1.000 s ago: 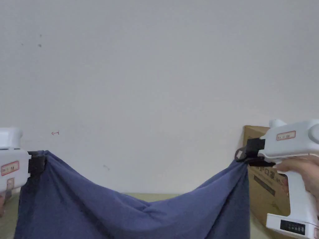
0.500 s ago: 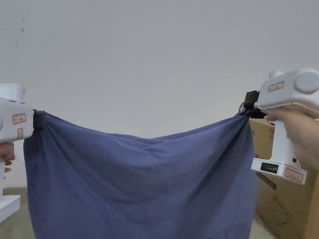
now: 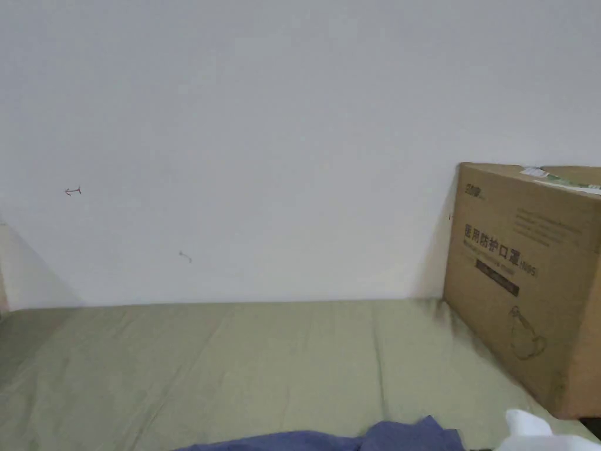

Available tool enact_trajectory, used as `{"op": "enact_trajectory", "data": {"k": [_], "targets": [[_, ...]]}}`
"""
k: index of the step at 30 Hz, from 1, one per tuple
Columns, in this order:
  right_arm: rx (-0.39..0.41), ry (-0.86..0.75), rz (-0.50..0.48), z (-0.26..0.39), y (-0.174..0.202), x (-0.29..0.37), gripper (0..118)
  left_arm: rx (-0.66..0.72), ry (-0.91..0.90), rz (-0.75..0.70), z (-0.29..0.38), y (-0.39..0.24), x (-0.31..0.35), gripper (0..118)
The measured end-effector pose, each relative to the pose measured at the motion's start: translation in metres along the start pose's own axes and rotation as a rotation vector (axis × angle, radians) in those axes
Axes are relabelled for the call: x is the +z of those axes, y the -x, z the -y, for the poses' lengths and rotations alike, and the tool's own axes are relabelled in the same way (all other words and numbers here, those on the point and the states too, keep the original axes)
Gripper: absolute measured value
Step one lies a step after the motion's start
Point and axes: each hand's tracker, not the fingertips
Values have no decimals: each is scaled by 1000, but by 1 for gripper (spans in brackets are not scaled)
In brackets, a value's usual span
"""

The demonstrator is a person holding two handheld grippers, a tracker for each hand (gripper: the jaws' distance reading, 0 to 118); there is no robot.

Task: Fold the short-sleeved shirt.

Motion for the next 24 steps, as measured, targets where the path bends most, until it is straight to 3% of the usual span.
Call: {"op": "enact_trajectory", "data": {"k": [5, 11, 14, 18, 19, 20, 21, 22, 23, 24], "targets": [[-15, 59, -26, 92, -43, 76, 3, -67, 59, 69, 81, 4, 64, 5], [-70, 71, -13, 143, -67, 154, 3, -46, 126, 62, 124, 18, 130, 5], [-88, 107, 49, 161, -68, 163, 3, -26, 146, 29, 137, 23, 136, 5], [-55, 158, 109, 175, -70, 132, 6, 28, 136, 7, 148, 18, 124, 7], [-51, 157, 124, 177, -68, 126, 17, 39, 118, -5, 150, 14, 121, 17], [-36, 129, 157, 179, -66, 124, 45, 52, 98, -14, 150, 13, 120, 37], [-30, 84, 186, 180, -61, 124, 93, 73, 84, -19, 149, 10, 122, 84], [-8, 46, 171, 179, -55, 126, 113, 87, 82, -15, 146, 7, 124, 114], [12, 4, 144, 176, -47, 133, 118, 95, 69, -8, 143, 4, 128, 117], [13, -63, 121, 172, -37, 143, 118, 107, -28, 32, 137, -1, 141, 111]]}}
